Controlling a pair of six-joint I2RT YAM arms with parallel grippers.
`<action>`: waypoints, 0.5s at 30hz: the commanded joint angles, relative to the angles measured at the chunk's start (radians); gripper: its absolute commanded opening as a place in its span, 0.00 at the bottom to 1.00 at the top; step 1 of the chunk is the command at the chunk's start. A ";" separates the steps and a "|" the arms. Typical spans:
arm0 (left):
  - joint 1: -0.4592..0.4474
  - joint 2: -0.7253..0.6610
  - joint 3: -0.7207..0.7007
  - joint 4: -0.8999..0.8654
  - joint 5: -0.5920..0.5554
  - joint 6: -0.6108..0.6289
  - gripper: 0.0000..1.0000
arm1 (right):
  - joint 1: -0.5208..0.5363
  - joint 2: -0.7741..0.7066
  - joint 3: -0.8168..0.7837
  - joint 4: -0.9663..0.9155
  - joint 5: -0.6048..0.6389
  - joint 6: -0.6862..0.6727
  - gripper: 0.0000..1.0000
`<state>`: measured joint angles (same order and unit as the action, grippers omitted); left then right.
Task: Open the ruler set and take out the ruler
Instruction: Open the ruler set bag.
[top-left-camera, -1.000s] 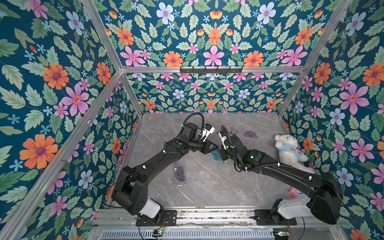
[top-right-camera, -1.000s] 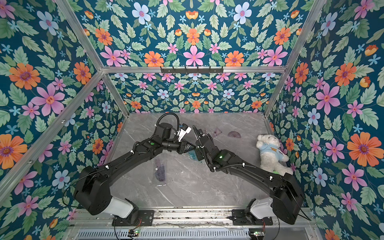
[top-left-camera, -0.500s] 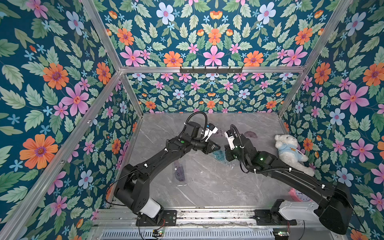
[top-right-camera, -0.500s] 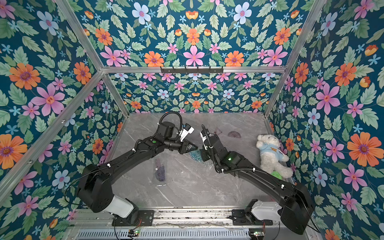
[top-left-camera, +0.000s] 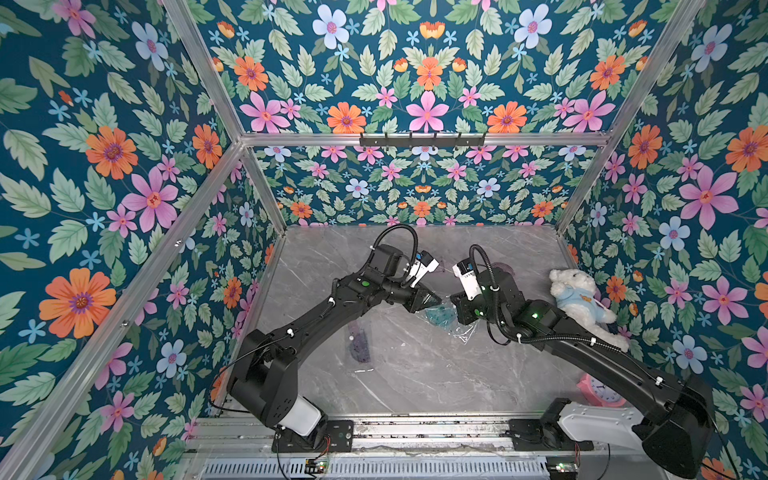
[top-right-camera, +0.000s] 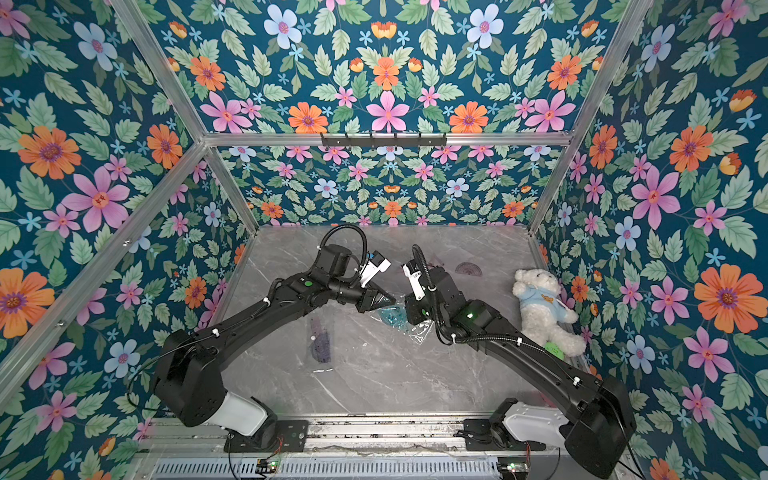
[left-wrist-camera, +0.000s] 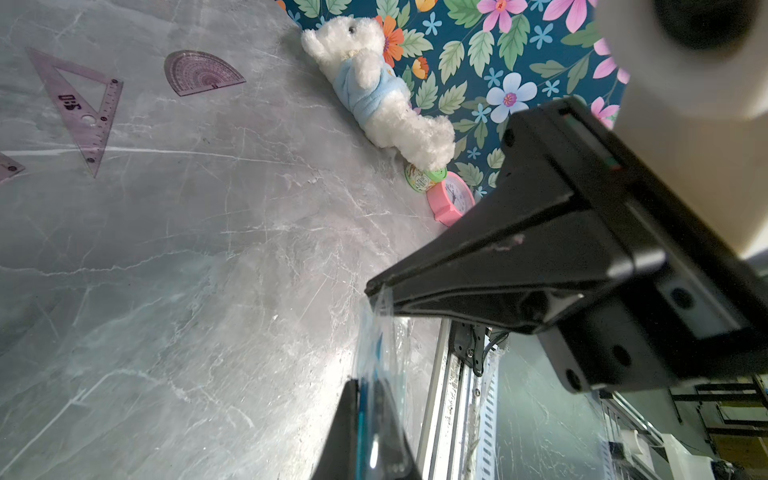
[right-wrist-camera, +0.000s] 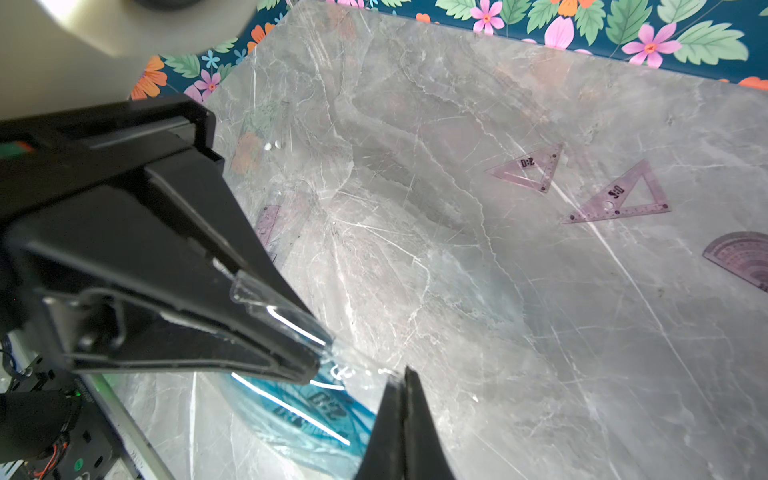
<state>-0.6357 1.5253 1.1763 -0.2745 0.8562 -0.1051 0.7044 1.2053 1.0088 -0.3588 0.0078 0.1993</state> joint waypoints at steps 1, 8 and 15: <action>-0.004 -0.002 -0.003 -0.138 -0.005 0.042 0.00 | -0.013 -0.001 0.012 -0.017 0.083 -0.005 0.00; -0.016 -0.015 -0.031 -0.159 -0.012 0.063 0.00 | -0.024 0.001 0.029 -0.026 0.064 -0.013 0.00; -0.028 -0.041 -0.073 -0.167 -0.018 0.072 0.00 | -0.031 0.008 0.039 -0.036 0.027 -0.017 0.00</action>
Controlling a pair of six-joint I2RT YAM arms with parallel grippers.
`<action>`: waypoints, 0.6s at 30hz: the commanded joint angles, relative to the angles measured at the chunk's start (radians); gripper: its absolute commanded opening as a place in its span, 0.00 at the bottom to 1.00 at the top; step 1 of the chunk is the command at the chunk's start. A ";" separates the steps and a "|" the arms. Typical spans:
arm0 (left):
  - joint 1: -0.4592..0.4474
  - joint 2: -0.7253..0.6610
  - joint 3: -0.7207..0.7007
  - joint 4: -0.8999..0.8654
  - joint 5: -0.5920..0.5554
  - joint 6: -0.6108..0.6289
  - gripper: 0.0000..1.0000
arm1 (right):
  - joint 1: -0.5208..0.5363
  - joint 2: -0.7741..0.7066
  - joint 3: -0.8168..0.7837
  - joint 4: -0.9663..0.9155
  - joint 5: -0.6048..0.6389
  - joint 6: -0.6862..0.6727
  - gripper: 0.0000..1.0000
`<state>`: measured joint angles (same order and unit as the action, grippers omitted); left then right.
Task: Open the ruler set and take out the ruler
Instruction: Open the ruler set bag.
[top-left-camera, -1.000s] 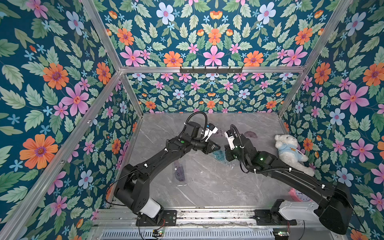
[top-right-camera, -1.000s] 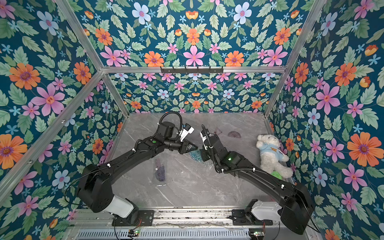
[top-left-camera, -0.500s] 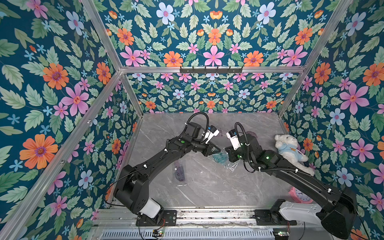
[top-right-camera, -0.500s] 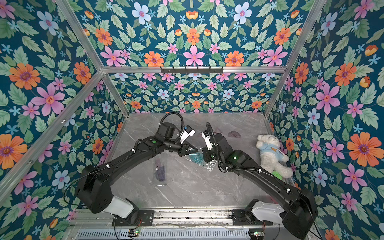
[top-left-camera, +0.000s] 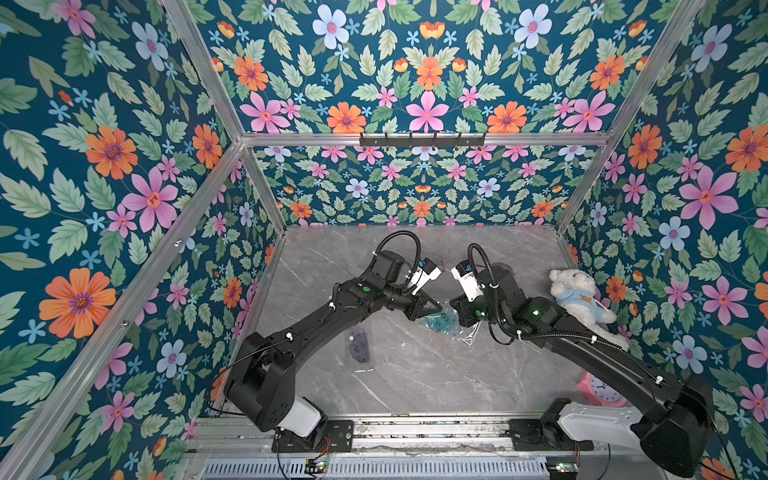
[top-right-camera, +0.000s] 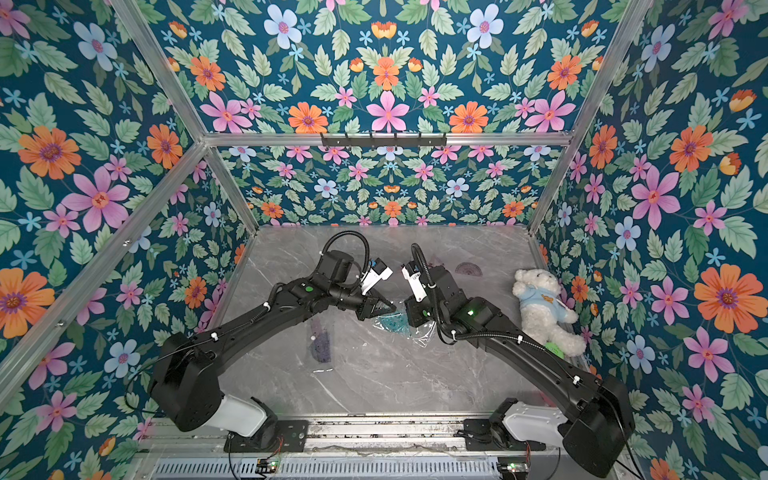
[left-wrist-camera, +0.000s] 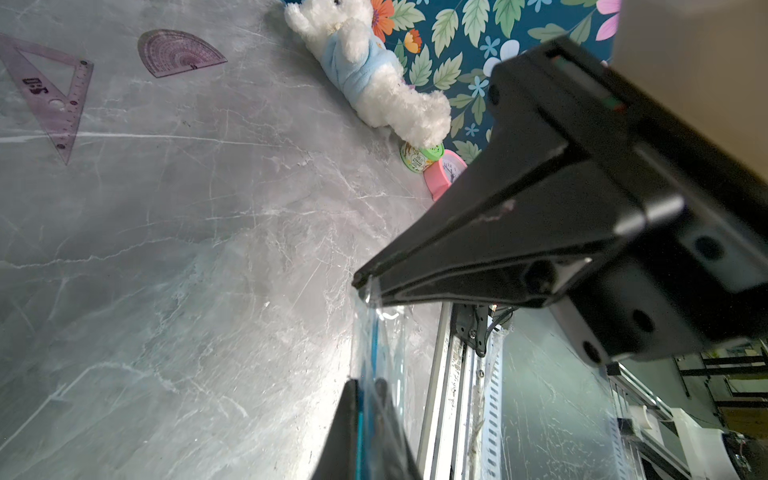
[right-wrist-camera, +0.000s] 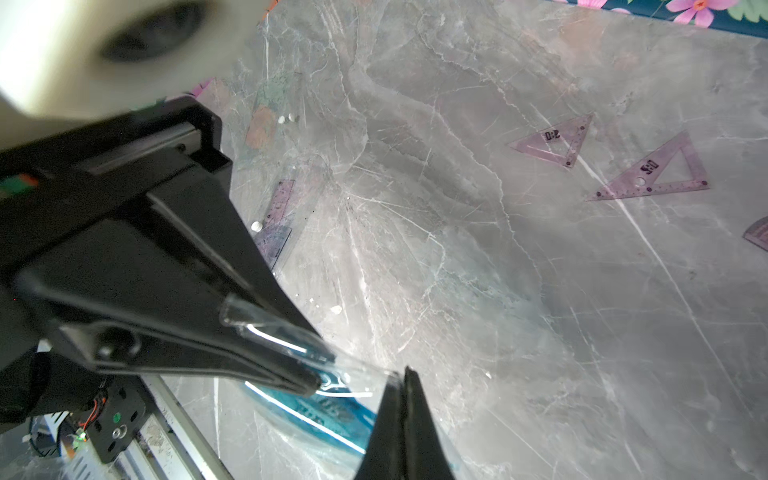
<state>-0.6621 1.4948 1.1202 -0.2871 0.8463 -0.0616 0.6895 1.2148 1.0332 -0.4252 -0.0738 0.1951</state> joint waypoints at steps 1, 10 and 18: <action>-0.002 -0.014 -0.023 -0.158 -0.010 0.032 0.00 | -0.016 0.001 0.016 0.027 0.102 -0.014 0.00; -0.004 -0.041 -0.052 -0.188 -0.042 0.055 0.00 | -0.022 -0.002 0.025 -0.006 0.033 -0.019 0.00; -0.004 -0.050 -0.053 -0.175 -0.044 0.042 0.00 | -0.027 0.001 0.037 -0.038 -0.030 -0.028 0.00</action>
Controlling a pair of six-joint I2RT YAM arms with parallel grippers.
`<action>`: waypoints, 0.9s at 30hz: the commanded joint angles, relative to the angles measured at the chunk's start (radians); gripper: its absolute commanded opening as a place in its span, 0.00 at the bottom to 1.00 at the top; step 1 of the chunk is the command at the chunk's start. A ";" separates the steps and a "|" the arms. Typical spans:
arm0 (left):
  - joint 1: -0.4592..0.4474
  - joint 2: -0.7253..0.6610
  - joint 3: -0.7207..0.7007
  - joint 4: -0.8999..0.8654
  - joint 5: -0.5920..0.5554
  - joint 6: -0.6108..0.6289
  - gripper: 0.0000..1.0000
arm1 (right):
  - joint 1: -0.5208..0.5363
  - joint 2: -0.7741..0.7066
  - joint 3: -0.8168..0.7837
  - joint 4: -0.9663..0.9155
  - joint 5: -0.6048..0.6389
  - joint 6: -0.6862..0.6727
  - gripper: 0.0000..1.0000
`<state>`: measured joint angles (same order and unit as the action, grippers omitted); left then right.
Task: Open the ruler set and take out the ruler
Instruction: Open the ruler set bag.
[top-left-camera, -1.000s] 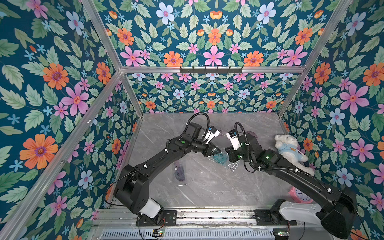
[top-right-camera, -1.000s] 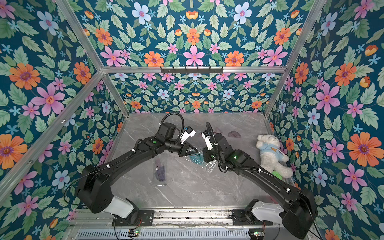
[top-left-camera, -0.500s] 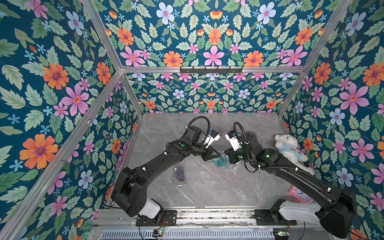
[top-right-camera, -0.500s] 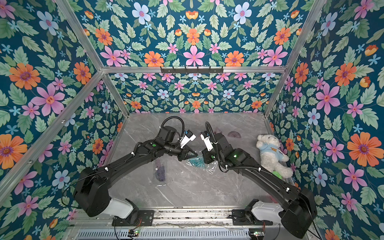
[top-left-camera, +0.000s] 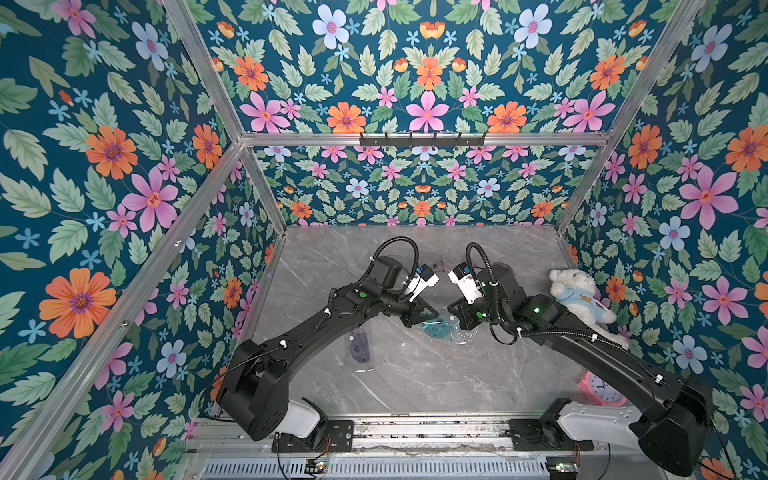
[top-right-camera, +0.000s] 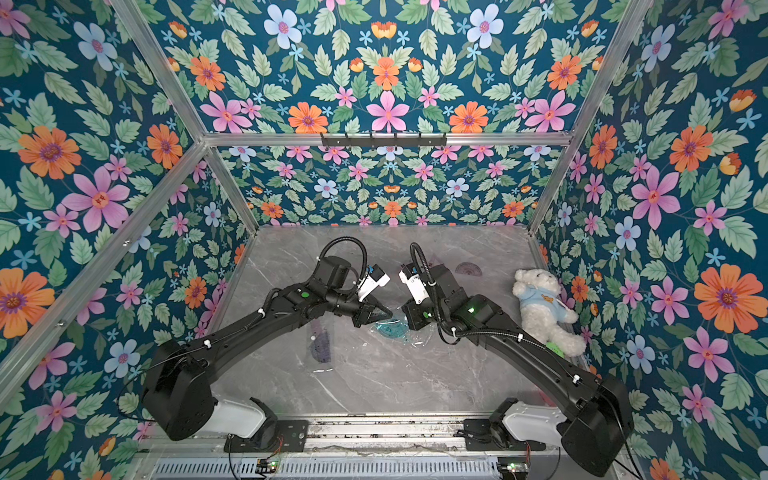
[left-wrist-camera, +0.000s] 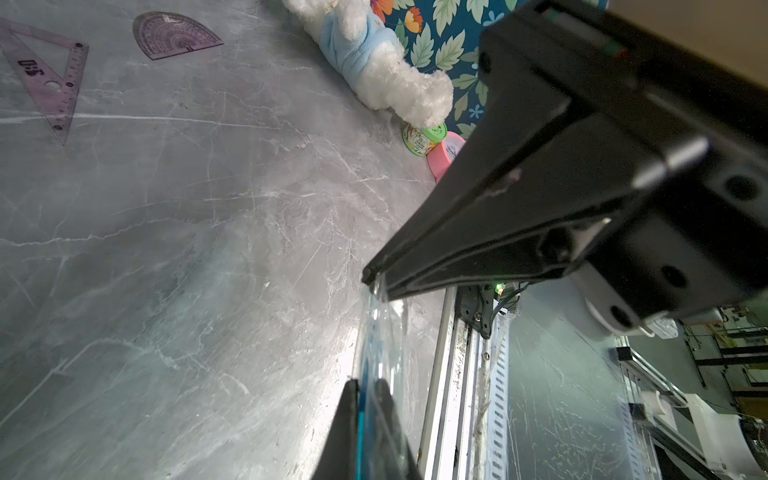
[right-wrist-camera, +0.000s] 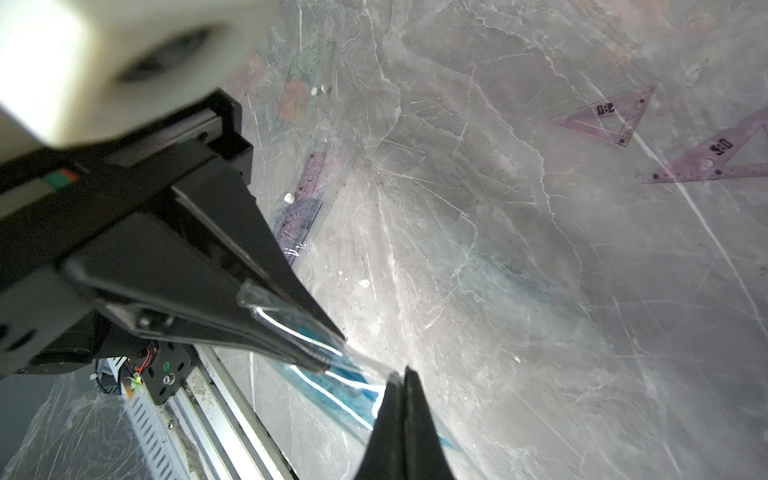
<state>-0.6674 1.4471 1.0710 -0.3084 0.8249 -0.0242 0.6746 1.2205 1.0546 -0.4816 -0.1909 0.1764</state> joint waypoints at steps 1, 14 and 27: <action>0.002 -0.002 -0.002 -0.149 -0.019 0.003 0.00 | -0.013 -0.004 0.018 0.017 0.086 -0.008 0.00; 0.000 0.028 0.032 -0.112 -0.052 -0.037 0.00 | -0.010 -0.073 -0.004 0.019 0.232 -0.029 0.54; 0.000 -0.065 -0.146 0.574 -0.238 -0.449 0.00 | -0.033 -0.283 -0.212 0.101 0.185 0.263 0.87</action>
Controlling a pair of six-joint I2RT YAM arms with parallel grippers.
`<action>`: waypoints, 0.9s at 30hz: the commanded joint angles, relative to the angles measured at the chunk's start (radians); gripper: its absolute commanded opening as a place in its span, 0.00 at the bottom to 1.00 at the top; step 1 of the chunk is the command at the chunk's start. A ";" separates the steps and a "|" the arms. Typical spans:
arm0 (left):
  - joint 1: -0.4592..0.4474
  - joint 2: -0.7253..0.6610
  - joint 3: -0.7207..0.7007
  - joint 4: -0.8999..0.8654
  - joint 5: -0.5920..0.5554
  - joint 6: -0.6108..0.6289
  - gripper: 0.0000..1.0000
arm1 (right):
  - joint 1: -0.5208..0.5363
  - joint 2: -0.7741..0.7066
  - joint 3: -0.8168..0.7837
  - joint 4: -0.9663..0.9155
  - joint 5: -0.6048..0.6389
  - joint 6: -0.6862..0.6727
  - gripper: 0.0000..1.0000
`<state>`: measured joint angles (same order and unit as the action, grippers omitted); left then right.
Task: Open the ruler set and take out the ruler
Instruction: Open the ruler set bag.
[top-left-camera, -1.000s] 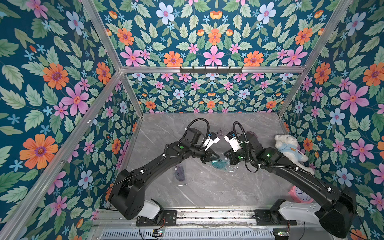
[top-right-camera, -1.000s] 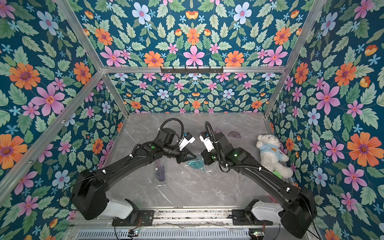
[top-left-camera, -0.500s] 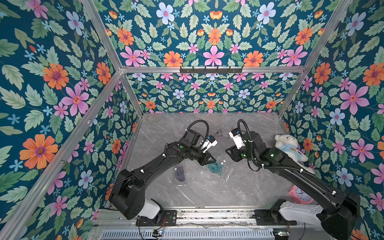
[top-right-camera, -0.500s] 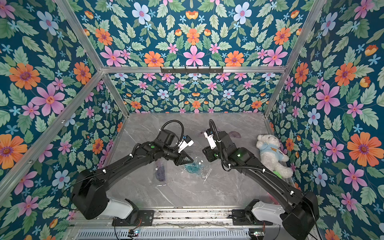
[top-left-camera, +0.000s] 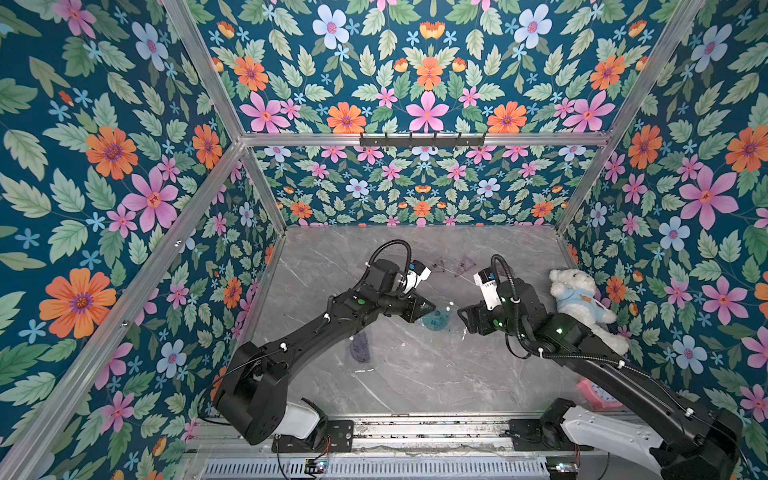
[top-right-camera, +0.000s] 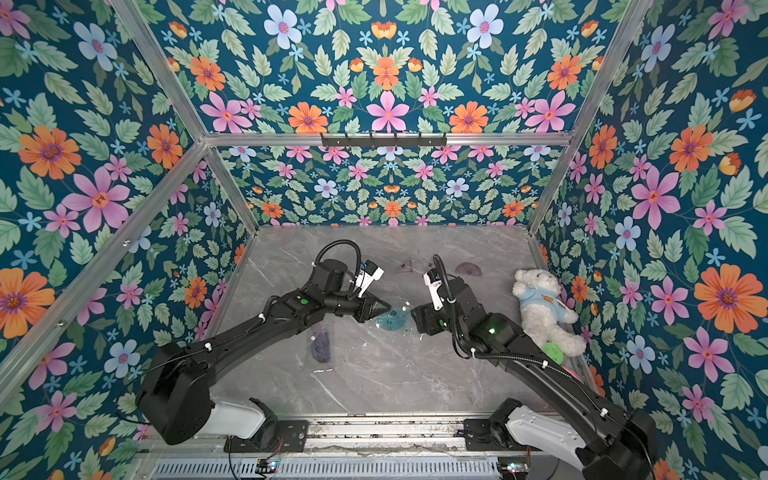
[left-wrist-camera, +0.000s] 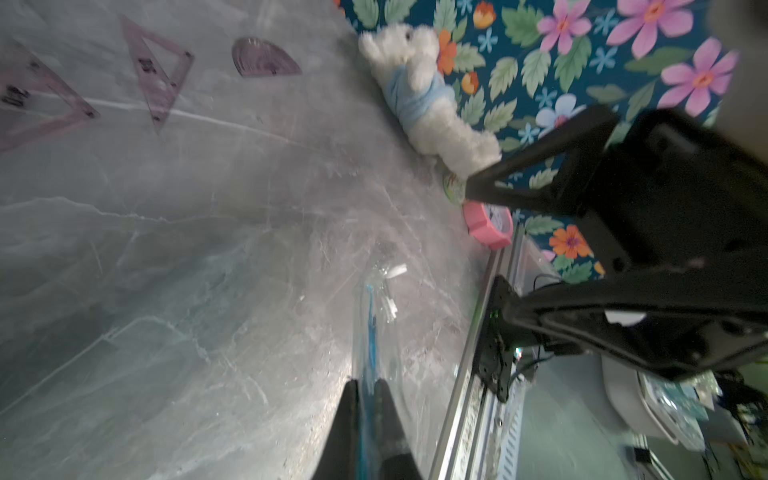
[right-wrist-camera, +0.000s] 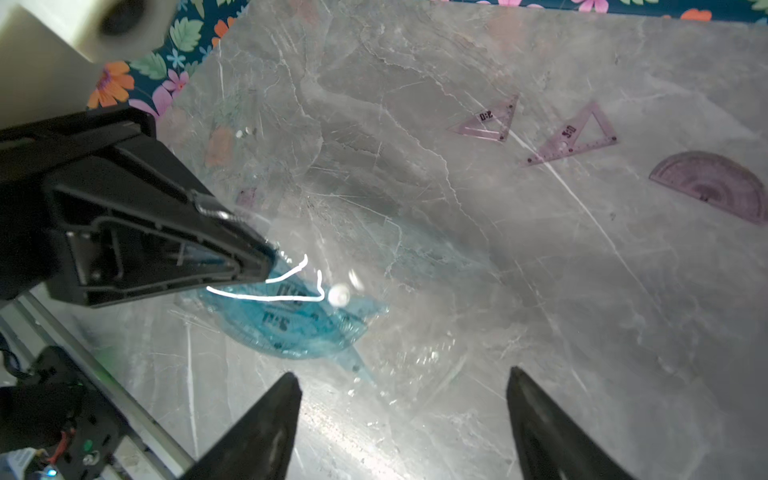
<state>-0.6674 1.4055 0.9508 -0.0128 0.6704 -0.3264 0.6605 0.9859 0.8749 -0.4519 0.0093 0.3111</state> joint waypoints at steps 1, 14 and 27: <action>0.001 -0.032 -0.044 0.348 -0.113 -0.183 0.00 | -0.039 -0.073 -0.050 0.089 -0.040 0.161 0.90; 0.001 0.027 -0.169 1.143 -0.227 -0.583 0.00 | -0.279 -0.130 -0.258 0.634 -0.549 0.454 0.99; -0.051 0.054 -0.182 1.219 -0.227 -0.629 0.00 | -0.279 -0.060 -0.319 1.112 -0.522 0.532 0.99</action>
<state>-0.7090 1.4666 0.7723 1.1427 0.4519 -0.9440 0.3805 0.9154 0.5453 0.5358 -0.5373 0.8272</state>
